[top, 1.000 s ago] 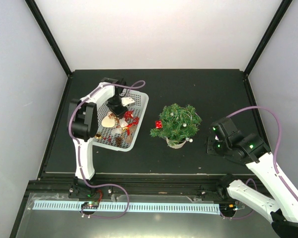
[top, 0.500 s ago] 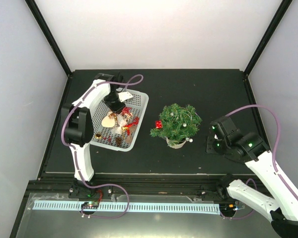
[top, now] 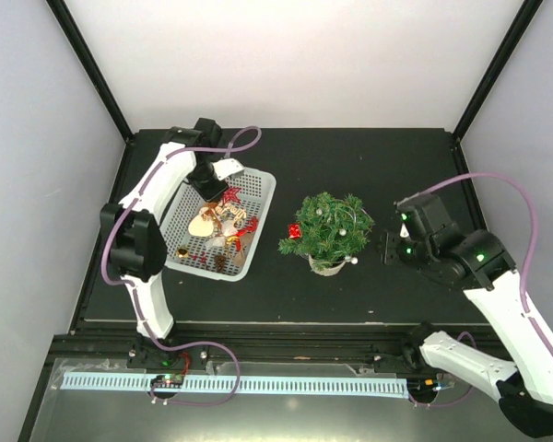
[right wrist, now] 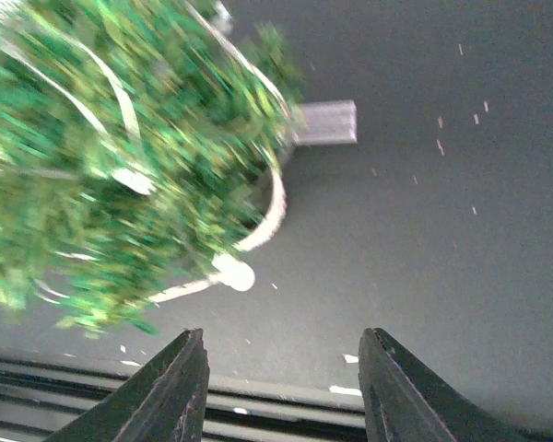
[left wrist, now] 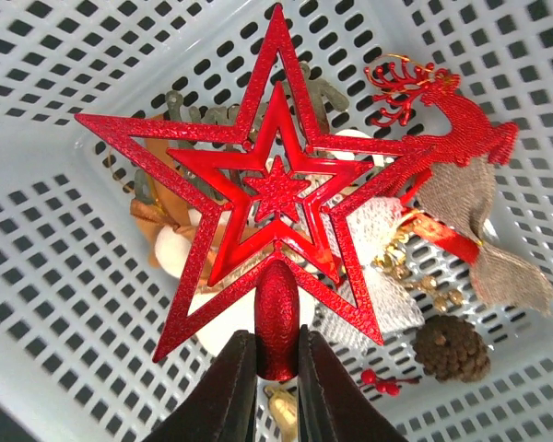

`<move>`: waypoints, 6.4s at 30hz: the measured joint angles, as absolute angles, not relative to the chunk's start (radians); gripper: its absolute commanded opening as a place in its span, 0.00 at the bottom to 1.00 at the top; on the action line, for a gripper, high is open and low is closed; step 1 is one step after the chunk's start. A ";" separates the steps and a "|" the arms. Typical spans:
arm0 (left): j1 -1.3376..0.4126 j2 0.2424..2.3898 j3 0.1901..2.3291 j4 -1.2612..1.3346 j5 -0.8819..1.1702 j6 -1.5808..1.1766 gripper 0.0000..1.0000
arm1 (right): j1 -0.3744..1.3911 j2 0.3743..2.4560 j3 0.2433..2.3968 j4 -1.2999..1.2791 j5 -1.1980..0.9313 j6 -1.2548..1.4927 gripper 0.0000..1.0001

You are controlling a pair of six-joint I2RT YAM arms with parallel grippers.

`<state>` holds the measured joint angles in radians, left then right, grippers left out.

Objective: Decorate the small christmas tree

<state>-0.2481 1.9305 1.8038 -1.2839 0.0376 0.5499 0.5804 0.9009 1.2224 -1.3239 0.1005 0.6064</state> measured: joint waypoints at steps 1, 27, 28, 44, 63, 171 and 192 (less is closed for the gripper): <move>-0.248 1.918 1.804 -1.290 0.038 0.550 0.13 | 0.580 0.913 1.257 -1.327 0.101 0.600 0.47; -0.248 1.416 1.944 -1.368 0.394 0.500 0.12 | 0.582 1.394 1.858 -0.830 -0.414 0.798 0.48; -0.248 1.415 1.953 -1.360 0.401 0.492 0.13 | 0.584 1.403 1.844 -0.783 -0.426 0.838 0.48; -0.223 1.427 1.982 -1.290 0.430 0.383 0.12 | 0.706 1.494 1.779 -0.486 -0.407 1.108 0.46; -0.191 1.436 1.974 -1.266 0.552 0.333 0.12 | 0.723 1.647 1.776 -0.278 -0.421 1.245 0.45; -0.224 1.554 1.802 -1.239 0.395 0.398 0.84 | 0.922 1.589 2.141 -1.387 0.437 0.339 0.01; -0.224 1.554 1.802 -1.239 0.388 0.398 0.84 | 0.925 1.589 2.090 -1.391 0.445 0.358 0.01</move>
